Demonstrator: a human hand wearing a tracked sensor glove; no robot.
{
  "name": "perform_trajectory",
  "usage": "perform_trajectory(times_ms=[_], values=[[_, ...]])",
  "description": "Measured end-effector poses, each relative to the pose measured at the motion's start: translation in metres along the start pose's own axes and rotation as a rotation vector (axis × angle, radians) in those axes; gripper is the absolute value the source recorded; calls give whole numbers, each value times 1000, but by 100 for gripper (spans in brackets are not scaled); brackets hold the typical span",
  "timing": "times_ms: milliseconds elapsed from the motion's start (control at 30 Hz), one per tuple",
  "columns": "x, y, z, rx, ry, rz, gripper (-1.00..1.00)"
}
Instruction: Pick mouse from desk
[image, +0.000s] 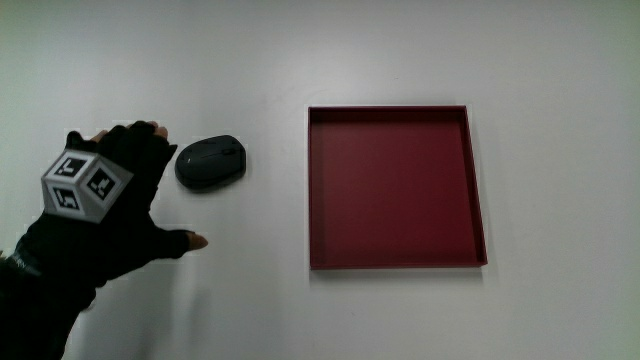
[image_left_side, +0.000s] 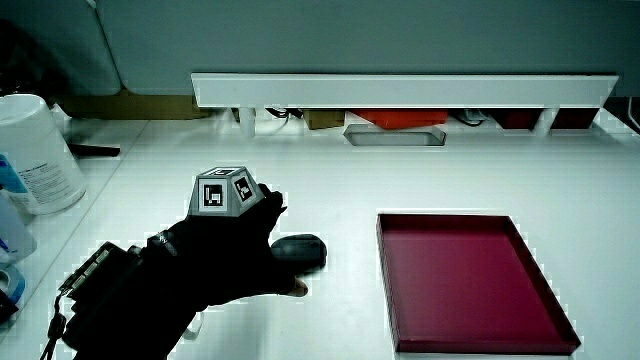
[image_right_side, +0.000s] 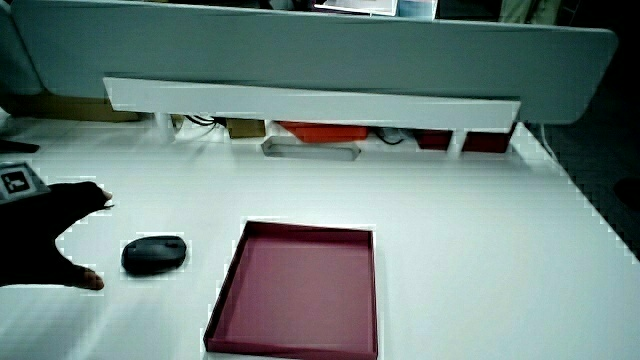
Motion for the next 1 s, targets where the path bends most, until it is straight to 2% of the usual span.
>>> perform_trajectory(times_ms=[133,200,267,300,333,367,400,433,500,533,567,667,700,1000], values=[[-5,16,3,-12,-54,-1,0],[-6,23,4,-7,-41,-11,0],[-11,34,2,-6,-71,-14,0],[-8,36,5,-44,-73,22,0],[-9,41,5,-20,-66,-7,0],[-10,45,5,-44,-83,11,0],[-10,49,5,-45,-78,-3,0],[-9,52,6,-63,-92,21,0],[-10,60,4,-71,-104,8,0],[-12,65,2,-86,-146,12,0],[-10,68,2,-95,-131,14,0],[-7,79,0,-130,-143,21,0],[-6,82,-1,-143,-126,28,0],[-17,116,-17,-226,-121,106,0]])
